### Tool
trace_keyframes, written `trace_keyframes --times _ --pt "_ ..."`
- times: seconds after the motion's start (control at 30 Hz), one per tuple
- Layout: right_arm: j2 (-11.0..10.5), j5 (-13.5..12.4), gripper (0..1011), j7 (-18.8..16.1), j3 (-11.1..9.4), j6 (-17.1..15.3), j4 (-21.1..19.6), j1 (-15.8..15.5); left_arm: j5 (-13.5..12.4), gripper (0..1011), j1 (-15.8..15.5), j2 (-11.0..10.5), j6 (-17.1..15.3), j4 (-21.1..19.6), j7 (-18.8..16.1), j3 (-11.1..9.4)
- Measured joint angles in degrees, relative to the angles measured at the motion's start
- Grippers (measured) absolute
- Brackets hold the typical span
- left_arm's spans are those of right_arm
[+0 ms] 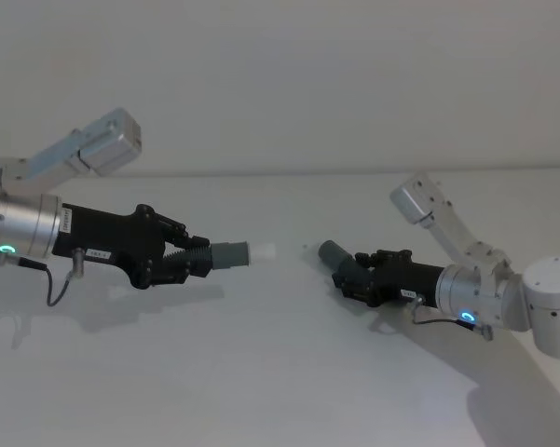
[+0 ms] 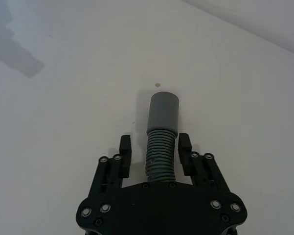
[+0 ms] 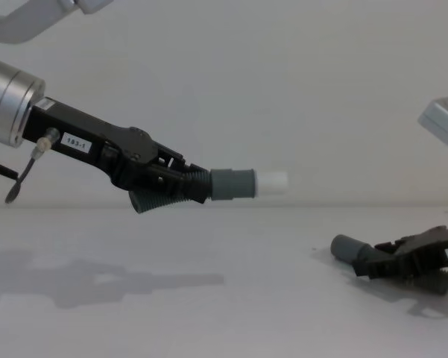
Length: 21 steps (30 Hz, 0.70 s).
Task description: Use both hands to pick up one end of the pipe from the table, align the ends, and insert them.
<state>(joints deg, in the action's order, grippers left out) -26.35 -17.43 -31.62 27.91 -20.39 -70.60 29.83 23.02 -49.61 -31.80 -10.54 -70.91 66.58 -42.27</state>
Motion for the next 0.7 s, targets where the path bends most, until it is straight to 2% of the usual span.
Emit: trace_keyframes --times 0.07,0.1,0.13,0.2,0.23,0.37,0.7 --pt "0.0 0.0 536 0.0 0.0 0.0 0.0 0.0 0.0 292 0.0 0.0 0.0 0.0 0.0 0.0" --pt "0.0 0.0 536 0.0 0.0 0.0 0.1 0.0 0.0 292 0.0 0.0 0.0 0.0 0.0 0.0" --pt "0.0 0.0 453 0.0 0.0 0.1 0.1 0.0 0.0 292 0.0 0.0 0.0 0.0 0.0 0.0" --pt "0.0 0.0 411 0.0 0.1 0.1 0.1 0.0 0.0 292 0.0 0.0 0.0 0.0 0.0 0.0" --pt "0.0 0.0 341 0.0 0.1 0.1 0.1 0.0 0.0 292 0.0 0.0 0.0 0.0 0.0 0.0" --pt "0.0 0.0 256 0.0 0.1 0.2 0.1 0.1 0.0 292 0.0 0.0 0.0 0.0 0.0 0.0" --pt "0.0 0.0 232 0.0 0.1 0.2 0.2 0.1 0.0 293 0.0 0.0 0.0 0.0 0.0 0.0"
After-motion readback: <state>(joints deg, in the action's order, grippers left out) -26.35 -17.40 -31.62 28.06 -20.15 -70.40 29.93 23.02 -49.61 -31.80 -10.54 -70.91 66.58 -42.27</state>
